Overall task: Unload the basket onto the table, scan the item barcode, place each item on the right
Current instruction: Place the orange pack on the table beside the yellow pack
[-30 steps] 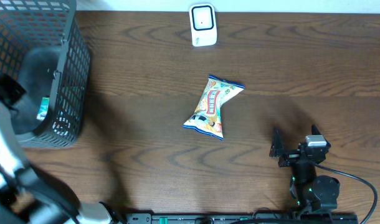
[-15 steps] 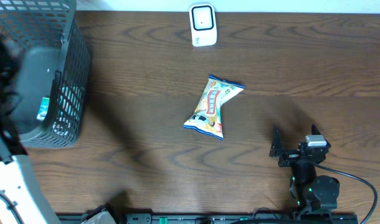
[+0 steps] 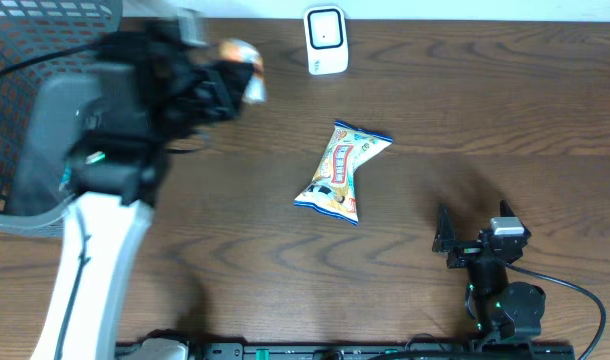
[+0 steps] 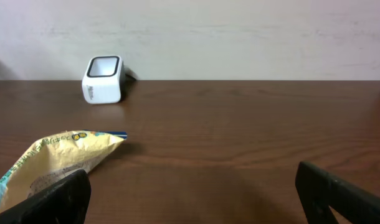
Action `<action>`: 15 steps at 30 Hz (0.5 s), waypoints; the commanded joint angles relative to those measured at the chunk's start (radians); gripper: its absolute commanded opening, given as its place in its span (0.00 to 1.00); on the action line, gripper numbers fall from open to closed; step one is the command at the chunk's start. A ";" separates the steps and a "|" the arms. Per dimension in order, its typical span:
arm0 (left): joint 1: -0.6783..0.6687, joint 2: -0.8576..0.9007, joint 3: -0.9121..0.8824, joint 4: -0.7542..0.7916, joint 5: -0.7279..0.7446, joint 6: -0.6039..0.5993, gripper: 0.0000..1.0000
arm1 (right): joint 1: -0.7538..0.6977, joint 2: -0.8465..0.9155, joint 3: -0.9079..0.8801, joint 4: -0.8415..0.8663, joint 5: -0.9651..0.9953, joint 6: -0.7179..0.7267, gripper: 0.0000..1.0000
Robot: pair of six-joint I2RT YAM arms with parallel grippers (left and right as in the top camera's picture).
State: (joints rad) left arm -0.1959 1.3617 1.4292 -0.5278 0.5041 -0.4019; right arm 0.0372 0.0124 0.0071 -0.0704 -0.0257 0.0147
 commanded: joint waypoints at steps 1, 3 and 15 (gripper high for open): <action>-0.106 0.105 0.002 -0.032 -0.193 0.051 0.08 | 0.003 -0.005 -0.002 -0.004 0.005 0.010 0.99; -0.154 0.167 0.002 -0.040 -0.253 0.051 0.08 | 0.003 -0.005 -0.002 -0.005 0.005 0.010 0.99; -0.282 0.546 0.002 0.063 -0.400 0.050 0.31 | 0.003 -0.005 -0.002 -0.005 0.005 0.010 0.99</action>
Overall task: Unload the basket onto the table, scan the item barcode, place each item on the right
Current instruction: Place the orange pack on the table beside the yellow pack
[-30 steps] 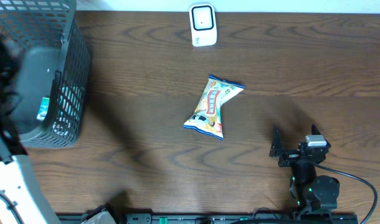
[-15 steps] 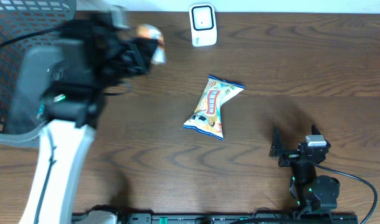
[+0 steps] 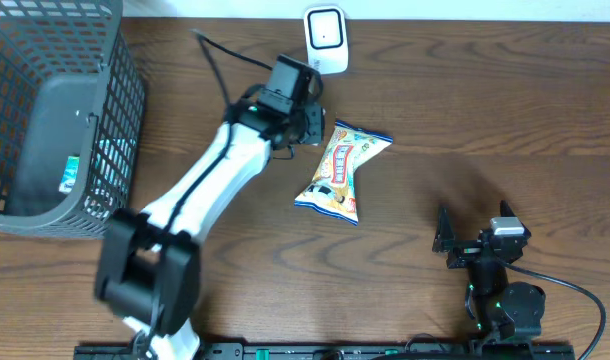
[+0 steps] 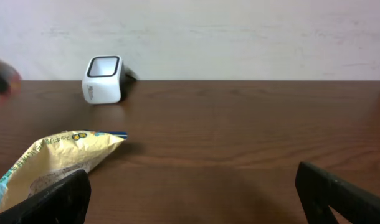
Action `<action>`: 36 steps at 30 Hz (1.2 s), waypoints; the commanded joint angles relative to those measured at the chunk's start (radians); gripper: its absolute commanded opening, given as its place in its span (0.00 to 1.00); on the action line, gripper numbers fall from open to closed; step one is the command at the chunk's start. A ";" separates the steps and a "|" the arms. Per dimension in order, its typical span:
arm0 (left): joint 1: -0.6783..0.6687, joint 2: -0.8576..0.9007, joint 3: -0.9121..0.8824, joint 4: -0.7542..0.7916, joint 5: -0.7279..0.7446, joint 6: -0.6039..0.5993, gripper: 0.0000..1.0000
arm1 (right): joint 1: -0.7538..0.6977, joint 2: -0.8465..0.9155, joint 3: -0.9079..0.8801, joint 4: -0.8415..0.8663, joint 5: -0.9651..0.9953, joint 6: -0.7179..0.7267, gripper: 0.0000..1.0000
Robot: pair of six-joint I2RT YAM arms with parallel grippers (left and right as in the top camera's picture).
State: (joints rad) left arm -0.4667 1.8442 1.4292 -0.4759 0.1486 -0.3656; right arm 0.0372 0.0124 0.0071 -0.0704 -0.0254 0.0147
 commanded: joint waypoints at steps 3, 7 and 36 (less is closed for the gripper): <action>-0.022 0.101 0.002 0.011 -0.004 0.014 0.59 | 0.003 -0.005 -0.002 -0.005 0.005 0.010 0.99; -0.030 0.103 0.003 0.011 0.019 0.014 0.78 | 0.003 -0.005 -0.002 -0.004 0.005 0.010 0.99; 0.845 -0.503 0.026 -0.053 -0.277 0.122 0.98 | 0.003 -0.005 -0.002 -0.005 0.005 0.010 0.99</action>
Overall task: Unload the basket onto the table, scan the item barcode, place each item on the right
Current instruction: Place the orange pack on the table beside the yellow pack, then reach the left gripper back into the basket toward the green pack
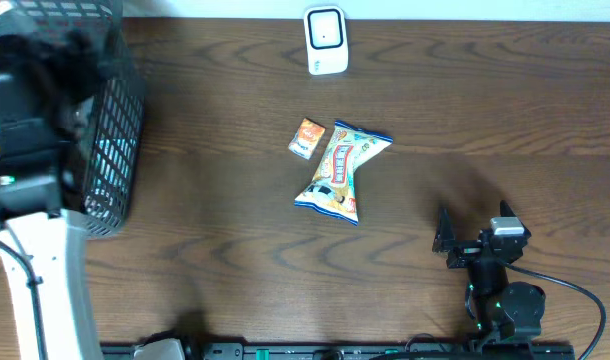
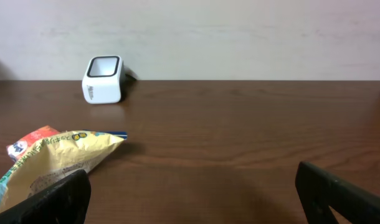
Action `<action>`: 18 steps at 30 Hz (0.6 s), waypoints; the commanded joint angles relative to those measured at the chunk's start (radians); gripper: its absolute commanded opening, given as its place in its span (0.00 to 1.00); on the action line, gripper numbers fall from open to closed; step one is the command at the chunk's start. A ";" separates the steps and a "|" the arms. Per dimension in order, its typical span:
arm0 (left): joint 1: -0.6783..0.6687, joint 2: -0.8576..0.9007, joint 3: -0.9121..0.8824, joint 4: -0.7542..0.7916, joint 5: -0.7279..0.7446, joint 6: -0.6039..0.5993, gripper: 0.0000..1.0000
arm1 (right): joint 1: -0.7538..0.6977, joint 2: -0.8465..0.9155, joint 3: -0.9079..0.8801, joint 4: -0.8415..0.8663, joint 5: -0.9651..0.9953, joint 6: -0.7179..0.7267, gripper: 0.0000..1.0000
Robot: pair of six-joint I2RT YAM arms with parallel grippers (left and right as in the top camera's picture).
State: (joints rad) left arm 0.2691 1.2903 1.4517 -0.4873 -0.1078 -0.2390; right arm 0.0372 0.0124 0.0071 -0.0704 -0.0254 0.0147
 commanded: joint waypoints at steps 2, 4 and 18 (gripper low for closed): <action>0.188 0.093 0.003 -0.085 -0.020 0.004 0.98 | 0.003 -0.005 -0.002 -0.004 0.005 0.010 0.99; 0.254 0.144 0.003 -0.127 -0.020 0.032 0.98 | 0.003 -0.005 -0.002 -0.005 0.005 0.010 0.99; 0.390 0.438 -0.019 -0.301 0.080 0.260 0.98 | 0.003 -0.005 -0.002 -0.005 0.005 0.010 0.99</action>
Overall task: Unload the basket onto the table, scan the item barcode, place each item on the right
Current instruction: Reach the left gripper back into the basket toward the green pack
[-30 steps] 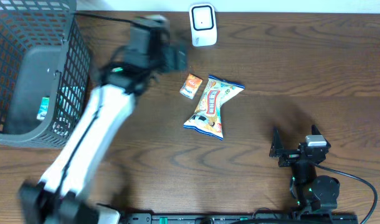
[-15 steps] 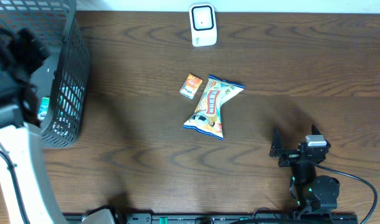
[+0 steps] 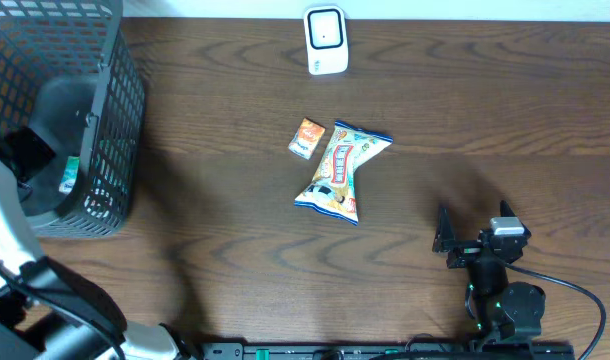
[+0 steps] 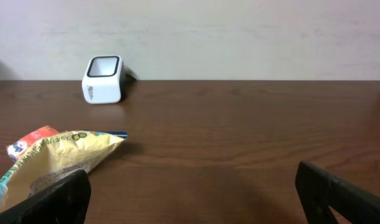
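A small orange packet [image 3: 306,138] lies on the table just left of a yellow snack bag [image 3: 342,170]; both also show at the left of the right wrist view, packet [image 4: 29,139] behind bag [image 4: 56,158]. The white scanner [image 3: 325,40] stands at the table's far edge, window up. My left arm reaches into the grey basket [image 3: 120,110] at the far left; its gripper's dark end [image 3: 30,150] is there, jaws hidden. My right gripper [image 3: 472,238] rests open and empty near the front edge, well right of the bag.
The mesh basket holds a grey object [image 3: 70,110] and a green-labelled item [image 3: 70,172]. A pale wall [image 4: 240,31] runs behind the scanner. A cable [image 3: 575,290] loops from the right arm's base.
My left arm, a blur over the basket's left side before, now stands sharp with its end inside the basket. The packet, the bag and the right gripper have not moved.
First my left gripper was near the basket with the orange packet in it. Then it was low beside the snack bag, below the scanner. After that the packet lay on the table next to the bag and the arm was back at the basket, where it remains.
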Action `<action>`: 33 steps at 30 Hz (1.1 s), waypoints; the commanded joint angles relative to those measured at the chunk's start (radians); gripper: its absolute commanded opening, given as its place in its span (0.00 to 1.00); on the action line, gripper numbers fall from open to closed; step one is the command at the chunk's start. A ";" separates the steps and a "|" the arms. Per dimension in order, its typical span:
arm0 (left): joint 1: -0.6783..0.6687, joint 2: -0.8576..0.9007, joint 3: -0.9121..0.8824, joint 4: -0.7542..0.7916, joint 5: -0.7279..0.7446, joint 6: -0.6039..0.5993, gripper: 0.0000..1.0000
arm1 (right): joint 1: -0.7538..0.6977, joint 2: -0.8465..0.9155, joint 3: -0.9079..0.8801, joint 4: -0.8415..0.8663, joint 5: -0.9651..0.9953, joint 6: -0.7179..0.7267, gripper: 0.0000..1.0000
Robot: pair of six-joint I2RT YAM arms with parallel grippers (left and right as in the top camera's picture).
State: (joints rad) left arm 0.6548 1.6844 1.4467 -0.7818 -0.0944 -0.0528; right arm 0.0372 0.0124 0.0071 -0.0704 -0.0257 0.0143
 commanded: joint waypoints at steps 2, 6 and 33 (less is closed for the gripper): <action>0.004 0.078 -0.015 -0.007 0.101 0.101 0.98 | 0.003 -0.005 -0.002 -0.004 0.005 0.011 0.99; 0.004 0.129 -0.016 -0.005 0.107 0.106 0.99 | 0.003 -0.005 -0.002 -0.004 0.005 0.011 0.99; 0.001 0.346 -0.020 0.061 0.365 0.044 0.85 | 0.003 -0.005 -0.002 -0.004 0.005 0.011 0.99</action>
State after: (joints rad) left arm 0.6582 1.9961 1.4410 -0.7212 0.2203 0.0219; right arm 0.0372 0.0124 0.0071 -0.0704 -0.0257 0.0147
